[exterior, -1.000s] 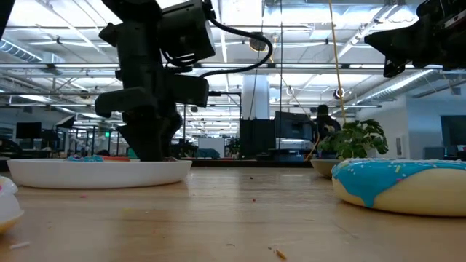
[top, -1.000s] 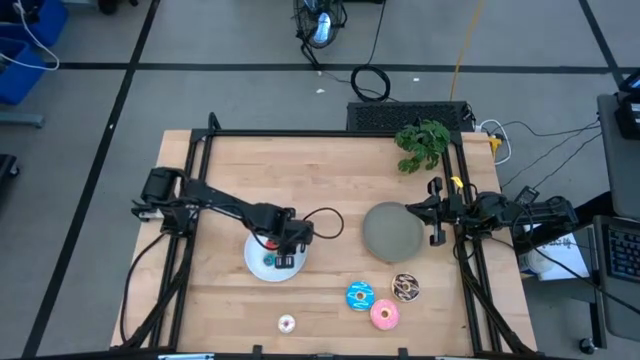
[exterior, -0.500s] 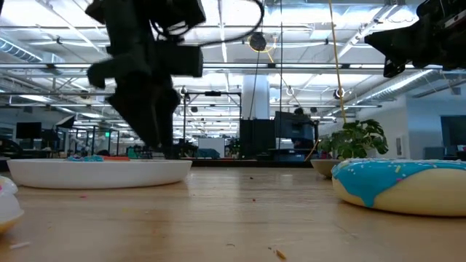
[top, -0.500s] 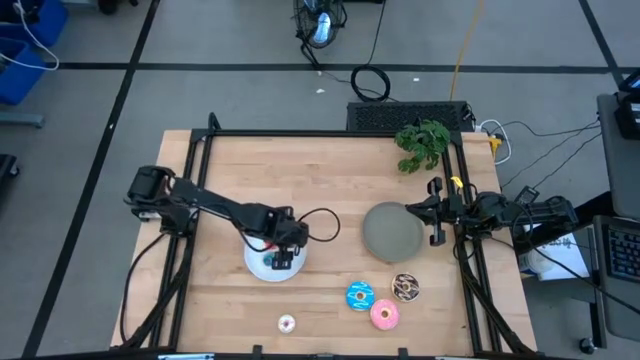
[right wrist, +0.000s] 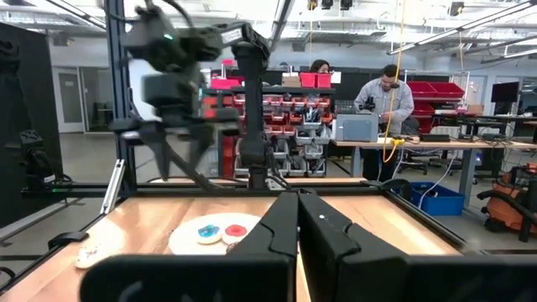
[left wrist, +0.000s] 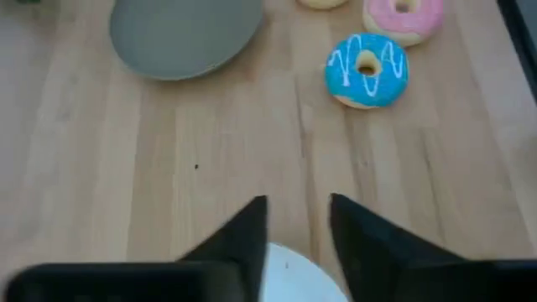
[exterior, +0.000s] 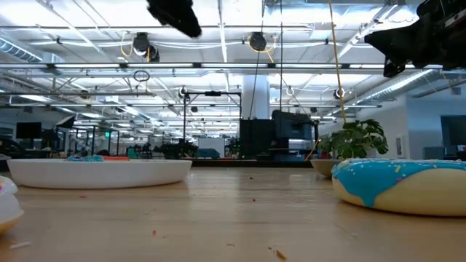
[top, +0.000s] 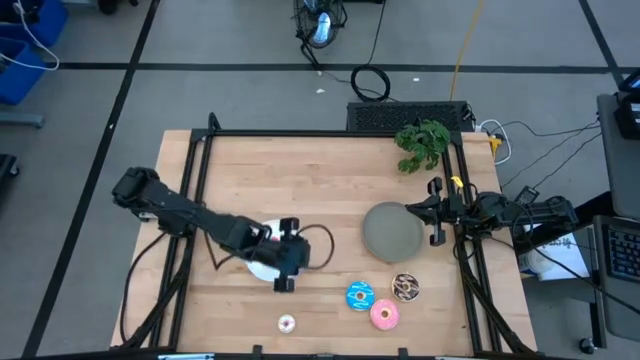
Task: Pick & Place donuts
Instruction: Put the small white donut on the white plate
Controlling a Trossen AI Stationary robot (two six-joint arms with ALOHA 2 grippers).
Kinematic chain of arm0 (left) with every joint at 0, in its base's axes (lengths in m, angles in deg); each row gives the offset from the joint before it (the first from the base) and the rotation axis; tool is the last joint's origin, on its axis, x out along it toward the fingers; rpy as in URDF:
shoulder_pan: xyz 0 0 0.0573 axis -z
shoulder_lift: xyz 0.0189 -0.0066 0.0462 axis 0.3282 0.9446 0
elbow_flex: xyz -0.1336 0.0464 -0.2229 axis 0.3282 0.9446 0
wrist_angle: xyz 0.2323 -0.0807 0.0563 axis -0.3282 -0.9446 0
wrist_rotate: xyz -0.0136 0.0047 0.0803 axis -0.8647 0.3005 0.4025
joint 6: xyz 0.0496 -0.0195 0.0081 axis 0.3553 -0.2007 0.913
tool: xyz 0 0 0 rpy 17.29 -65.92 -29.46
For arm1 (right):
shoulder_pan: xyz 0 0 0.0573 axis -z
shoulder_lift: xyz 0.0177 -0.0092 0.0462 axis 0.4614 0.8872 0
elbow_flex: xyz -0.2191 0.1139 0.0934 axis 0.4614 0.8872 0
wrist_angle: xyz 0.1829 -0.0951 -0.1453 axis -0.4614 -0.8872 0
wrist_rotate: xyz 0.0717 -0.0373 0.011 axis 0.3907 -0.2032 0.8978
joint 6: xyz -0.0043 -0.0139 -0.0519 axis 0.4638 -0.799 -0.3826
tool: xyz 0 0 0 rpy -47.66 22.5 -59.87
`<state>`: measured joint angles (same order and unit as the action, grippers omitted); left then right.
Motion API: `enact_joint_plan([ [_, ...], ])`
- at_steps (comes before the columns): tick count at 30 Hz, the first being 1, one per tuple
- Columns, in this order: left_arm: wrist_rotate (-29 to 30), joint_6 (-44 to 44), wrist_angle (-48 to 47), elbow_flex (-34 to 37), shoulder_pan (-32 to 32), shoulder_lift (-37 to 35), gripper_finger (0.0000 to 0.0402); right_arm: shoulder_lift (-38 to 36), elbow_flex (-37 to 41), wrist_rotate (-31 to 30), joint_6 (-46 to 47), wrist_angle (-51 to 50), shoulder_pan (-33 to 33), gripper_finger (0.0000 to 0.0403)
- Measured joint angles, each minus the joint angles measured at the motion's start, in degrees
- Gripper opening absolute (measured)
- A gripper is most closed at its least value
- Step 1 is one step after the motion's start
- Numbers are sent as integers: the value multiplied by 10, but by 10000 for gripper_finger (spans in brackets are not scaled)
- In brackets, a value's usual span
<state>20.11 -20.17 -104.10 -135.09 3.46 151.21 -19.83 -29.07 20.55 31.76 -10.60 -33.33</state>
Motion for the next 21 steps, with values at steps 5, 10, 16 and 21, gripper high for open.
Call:
enact_joint_plan([
  [5, 7, -4, -109, -94, 37, 41, 18, 0, 0, 0, 0, 0, 0, 0],
  [10, 7, -3, -139, -118, 69, 62, 20, 3, 0, 1, 0, -2, 0, 0],
  [16, 10, -5, -125, -118, 101, 87, 14, 4, 0, 0, 0, -2, 0, 0],
  [21, -6, -95, -124, -118, 104, 91, 6, 4, 0, 0, 0, -2, 0, 0],
])
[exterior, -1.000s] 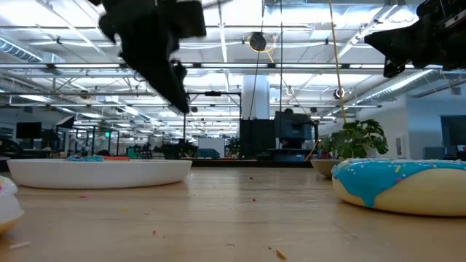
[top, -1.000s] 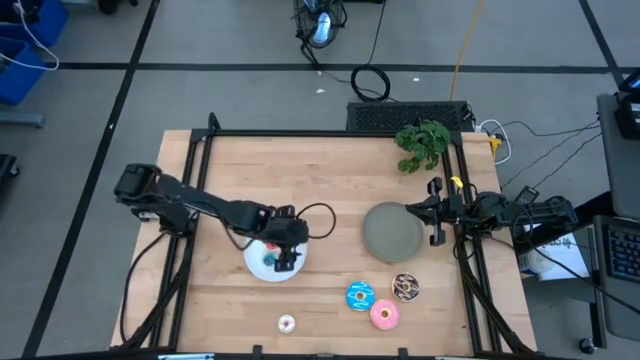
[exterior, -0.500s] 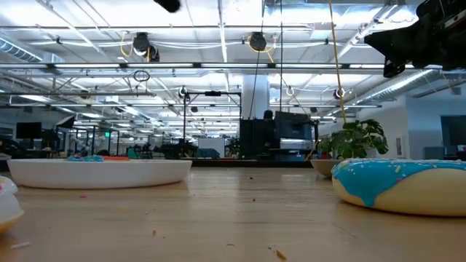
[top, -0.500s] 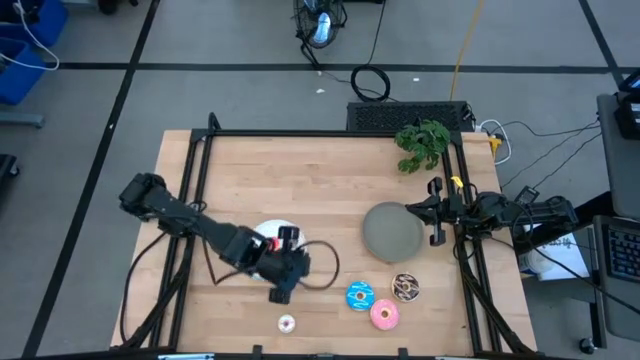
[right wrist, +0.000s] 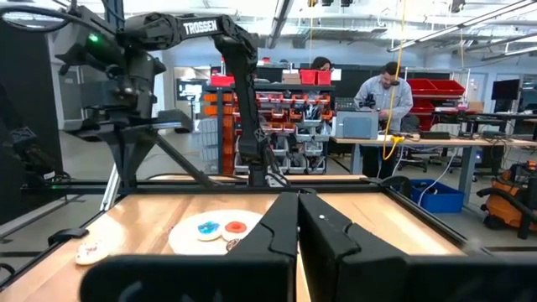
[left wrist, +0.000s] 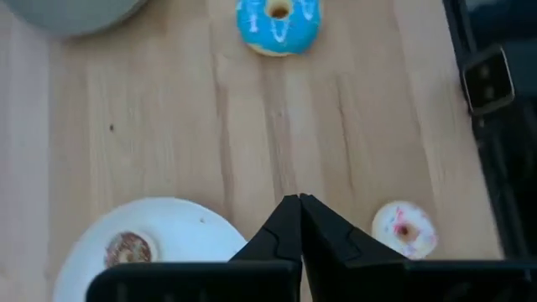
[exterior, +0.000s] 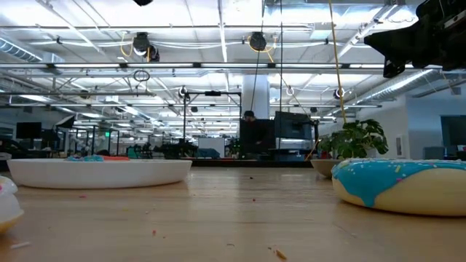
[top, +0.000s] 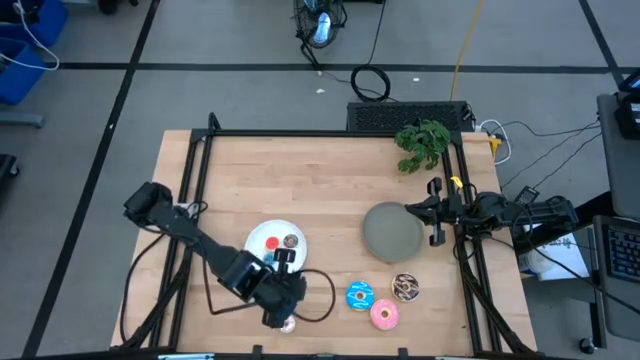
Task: Pick & Place donuts
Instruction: Put the small white donut on the white plate
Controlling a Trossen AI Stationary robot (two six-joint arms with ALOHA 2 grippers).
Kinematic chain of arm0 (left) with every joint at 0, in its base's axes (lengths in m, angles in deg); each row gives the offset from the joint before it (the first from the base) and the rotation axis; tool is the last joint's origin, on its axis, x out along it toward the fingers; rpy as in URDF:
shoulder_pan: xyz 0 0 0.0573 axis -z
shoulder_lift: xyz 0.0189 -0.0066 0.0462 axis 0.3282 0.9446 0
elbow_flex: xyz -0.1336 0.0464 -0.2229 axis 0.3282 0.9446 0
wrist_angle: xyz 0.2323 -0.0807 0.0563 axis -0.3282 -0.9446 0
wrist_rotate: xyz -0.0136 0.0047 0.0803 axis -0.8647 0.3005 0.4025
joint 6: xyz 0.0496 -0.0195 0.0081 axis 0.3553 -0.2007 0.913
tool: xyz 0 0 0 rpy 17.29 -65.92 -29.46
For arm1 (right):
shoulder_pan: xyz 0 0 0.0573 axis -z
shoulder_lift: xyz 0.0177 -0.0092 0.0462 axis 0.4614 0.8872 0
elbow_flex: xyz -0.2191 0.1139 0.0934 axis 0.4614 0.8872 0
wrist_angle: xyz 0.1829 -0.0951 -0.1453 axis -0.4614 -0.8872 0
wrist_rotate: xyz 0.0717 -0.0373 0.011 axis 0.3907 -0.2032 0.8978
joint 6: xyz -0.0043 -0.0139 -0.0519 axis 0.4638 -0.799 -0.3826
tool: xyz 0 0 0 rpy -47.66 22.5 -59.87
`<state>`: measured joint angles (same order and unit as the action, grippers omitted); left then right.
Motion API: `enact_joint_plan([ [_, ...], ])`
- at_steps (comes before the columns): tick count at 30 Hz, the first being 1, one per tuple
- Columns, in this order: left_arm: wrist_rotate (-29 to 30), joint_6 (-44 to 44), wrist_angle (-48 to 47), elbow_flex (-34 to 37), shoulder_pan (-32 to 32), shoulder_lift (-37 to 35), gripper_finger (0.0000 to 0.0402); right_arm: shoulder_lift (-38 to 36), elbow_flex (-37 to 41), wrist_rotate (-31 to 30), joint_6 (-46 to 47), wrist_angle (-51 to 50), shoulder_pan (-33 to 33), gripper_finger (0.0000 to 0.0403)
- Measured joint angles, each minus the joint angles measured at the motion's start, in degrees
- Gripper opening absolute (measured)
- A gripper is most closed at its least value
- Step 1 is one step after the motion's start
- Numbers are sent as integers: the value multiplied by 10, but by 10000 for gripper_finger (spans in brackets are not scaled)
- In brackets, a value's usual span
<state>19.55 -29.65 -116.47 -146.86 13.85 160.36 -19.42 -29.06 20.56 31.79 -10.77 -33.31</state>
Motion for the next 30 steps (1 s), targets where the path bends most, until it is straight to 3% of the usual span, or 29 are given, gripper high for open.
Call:
enact_joint_plan([
  [3, -1, -42, 5, 0, 0, 0, 8, 0, 0, 0, 0, 0, 0, 0],
  [6, 2, -29, 31, -4, 9, 0, 4, 0, 0, 0, 0, 1, 0, 0],
  [10, 15, -30, 35, -58, 16, 15, 4, 0, 0, 0, 0, 1, 0, 0],
  [15, 18, 0, -31, -169, 20, 87, 3, 0, 0, 0, 0, 1, 0, 0],
  [21, -19, 9, -142, -290, 20, 184, 7, 2, 0, 1, 0, 1, 0, 0],
  [30, -34, 9, -181, -318, 20, 208, 13, 3, 0, 2, 0, 0, 0, 0],
])
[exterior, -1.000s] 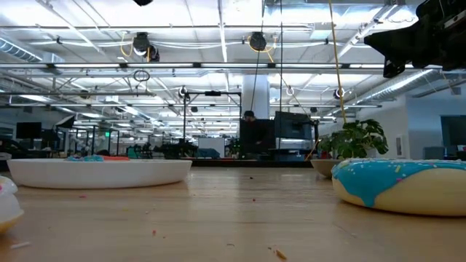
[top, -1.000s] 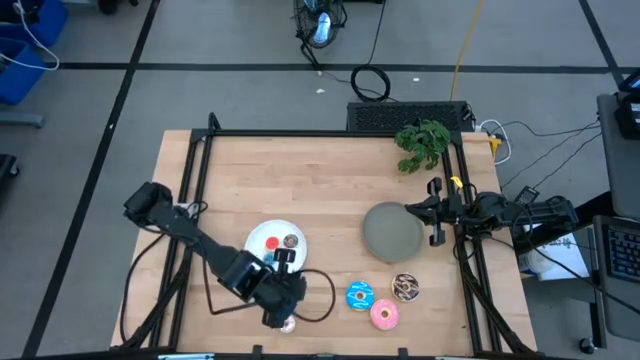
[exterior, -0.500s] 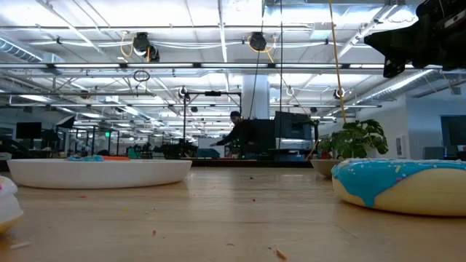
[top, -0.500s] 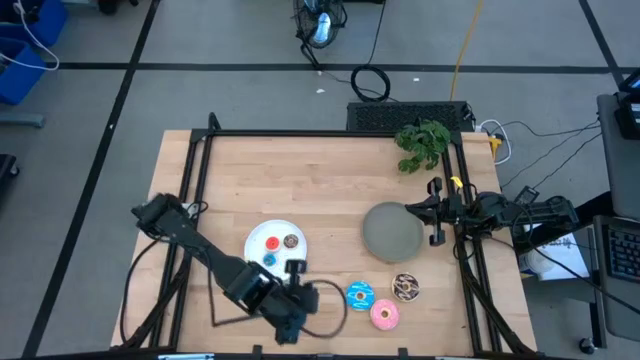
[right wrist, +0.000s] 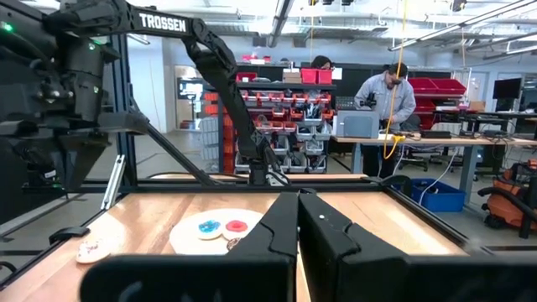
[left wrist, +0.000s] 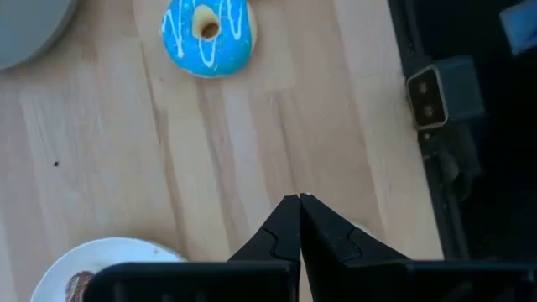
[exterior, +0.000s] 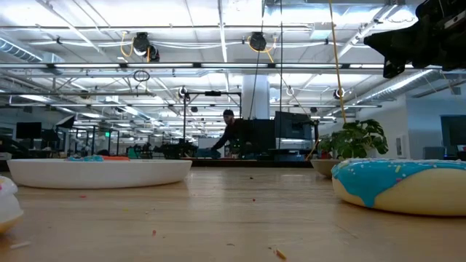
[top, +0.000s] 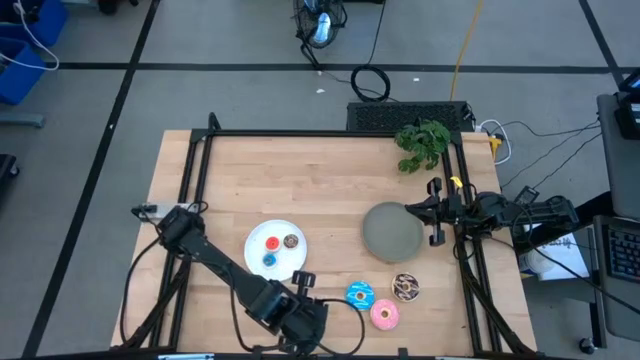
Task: Pick & Place donuts
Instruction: Put the small white donut on the white plate
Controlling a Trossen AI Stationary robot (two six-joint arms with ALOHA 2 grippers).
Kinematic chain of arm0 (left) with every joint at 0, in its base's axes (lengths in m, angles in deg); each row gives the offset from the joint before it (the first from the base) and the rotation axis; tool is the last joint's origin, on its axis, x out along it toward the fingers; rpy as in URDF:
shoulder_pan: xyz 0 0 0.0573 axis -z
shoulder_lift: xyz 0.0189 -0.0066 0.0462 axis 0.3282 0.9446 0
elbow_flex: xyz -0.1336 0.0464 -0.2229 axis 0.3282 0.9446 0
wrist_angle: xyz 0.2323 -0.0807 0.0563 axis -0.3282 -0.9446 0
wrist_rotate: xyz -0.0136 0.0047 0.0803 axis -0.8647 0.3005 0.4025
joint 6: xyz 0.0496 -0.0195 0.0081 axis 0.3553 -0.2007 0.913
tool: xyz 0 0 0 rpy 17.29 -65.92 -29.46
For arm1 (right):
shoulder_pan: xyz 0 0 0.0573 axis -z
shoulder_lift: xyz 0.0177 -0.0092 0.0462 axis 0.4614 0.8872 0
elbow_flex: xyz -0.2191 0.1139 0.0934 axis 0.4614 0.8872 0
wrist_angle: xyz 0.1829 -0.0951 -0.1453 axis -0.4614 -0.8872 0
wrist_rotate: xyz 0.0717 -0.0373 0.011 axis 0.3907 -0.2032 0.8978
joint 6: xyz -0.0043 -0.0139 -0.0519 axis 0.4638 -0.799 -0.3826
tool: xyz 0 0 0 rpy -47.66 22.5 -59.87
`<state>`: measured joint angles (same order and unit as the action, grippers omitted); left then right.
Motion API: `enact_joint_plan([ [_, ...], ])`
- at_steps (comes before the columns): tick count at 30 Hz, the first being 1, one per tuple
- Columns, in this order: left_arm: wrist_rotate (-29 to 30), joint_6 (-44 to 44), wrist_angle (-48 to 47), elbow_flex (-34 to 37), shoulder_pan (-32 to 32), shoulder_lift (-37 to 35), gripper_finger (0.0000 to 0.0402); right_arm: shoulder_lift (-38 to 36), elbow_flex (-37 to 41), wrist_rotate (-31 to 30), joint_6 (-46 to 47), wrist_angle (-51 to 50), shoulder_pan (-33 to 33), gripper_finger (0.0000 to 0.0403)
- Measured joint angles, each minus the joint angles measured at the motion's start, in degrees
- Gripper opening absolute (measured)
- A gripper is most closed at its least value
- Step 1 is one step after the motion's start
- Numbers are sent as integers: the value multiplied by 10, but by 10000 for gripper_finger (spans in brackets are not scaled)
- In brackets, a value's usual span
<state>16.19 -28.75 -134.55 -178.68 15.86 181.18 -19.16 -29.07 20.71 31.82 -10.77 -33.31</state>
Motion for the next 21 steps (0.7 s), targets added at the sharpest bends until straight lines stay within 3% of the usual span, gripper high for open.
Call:
enact_joint_plan([
  [7, -57, -8, -27, 14, 7, -1, 14, 0, 0, 0, 0, 1, 0, 0],
  [13, -73, 52, -31, 31, 33, 10, 14, 0, 0, 0, 0, 1, 0, 0],
  [21, -47, 2, -26, 30, 46, 14, 91, 0, 0, -2, -1, 5, 0, 0],
])
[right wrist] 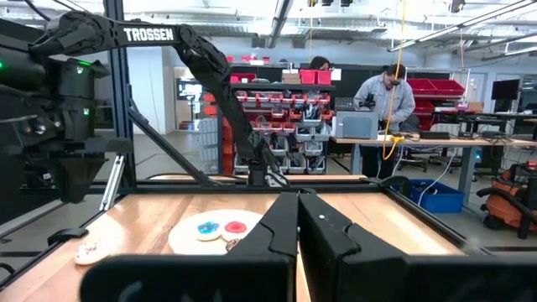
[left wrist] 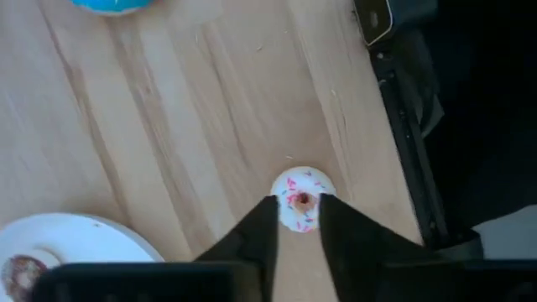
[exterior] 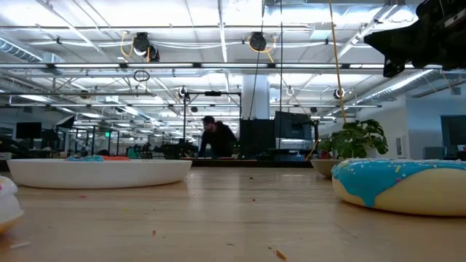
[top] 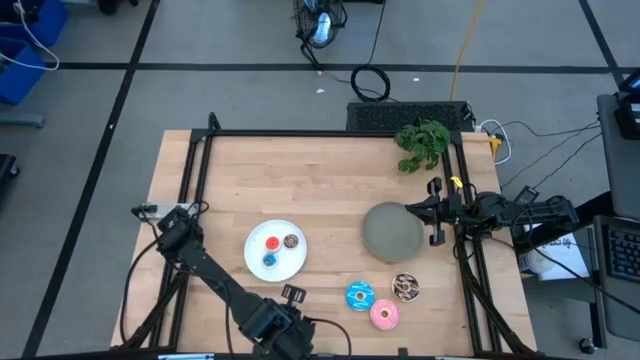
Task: Pick & Place donuts
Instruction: Put the small white donut on the white plate
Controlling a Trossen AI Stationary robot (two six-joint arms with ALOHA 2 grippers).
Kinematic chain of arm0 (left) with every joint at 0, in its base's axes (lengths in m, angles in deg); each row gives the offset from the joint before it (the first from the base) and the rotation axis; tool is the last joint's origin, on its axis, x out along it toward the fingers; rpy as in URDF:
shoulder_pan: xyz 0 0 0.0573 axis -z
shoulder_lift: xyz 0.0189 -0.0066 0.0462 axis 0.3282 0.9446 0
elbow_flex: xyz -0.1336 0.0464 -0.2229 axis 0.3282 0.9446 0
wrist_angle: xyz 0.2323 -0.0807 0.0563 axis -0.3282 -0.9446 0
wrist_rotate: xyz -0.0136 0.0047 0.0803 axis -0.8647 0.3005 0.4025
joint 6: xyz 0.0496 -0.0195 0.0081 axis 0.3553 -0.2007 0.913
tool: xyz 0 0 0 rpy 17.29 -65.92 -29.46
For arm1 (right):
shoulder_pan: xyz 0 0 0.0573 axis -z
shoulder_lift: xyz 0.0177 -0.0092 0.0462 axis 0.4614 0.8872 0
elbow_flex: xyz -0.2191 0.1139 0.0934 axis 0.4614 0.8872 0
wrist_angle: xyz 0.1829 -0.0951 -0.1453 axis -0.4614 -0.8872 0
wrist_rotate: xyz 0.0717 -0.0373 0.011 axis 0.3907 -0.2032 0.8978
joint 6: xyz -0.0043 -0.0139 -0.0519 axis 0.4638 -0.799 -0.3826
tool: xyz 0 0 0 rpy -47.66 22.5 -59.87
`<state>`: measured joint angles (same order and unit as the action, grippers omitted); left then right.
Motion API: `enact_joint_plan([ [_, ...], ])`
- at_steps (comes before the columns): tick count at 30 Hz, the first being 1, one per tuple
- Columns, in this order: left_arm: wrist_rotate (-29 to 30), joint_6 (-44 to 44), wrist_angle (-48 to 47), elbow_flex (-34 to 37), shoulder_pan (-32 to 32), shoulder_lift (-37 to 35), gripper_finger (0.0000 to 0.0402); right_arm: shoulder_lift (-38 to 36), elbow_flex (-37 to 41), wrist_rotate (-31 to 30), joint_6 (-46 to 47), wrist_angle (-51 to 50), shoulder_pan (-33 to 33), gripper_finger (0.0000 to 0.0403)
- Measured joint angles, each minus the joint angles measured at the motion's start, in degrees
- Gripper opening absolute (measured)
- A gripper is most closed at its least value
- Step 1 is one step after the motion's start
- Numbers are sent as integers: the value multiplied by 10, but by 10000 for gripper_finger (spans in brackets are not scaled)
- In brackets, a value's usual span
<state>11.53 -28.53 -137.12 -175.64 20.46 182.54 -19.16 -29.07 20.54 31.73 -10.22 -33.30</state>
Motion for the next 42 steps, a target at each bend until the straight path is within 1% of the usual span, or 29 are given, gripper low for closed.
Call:
enact_joint_plan([
  [5, -4, -36, 1, 0, -3, 7, 178, 0, 0, -1, 0, 12, 0, 0],
  [9, -14, -18, -2, 2, -7, 22, 246, 0, 0, -1, 0, 11, 0, 0],
  [12, -27, 11, -3, 5, -9, 39, 281, 0, 0, 0, 1, 8, 0, 0],
  [15, -45, 25, -2, 5, -9, 54, 301, 3, 0, 1, 1, 8, 0, 0],
  [17, -59, 25, -3, 5, -12, 61, 308, 5, 0, 1, 1, 10, 0, 0],
  [22, -58, 26, -4, 5, -13, 67, 312, 6, 0, 1, 1, 9, 0, 0],
  [28, -65, 26, -5, 49, -11, 68, 312, 6, 0, 0, 1, 9, 0, 0],
  [33, -65, 26, -2, 61, -11, 67, 312, 6, 0, 1, 1, 9, 0, 0],
  [38, -74, 26, 37, 65, -9, 67, 312, 6, 0, 1, 0, 9, 0, 0],
  [42, -74, 25, 70, 91, -9, 66, 312, 6, 0, 2, 1, 9, 0, 0],
])
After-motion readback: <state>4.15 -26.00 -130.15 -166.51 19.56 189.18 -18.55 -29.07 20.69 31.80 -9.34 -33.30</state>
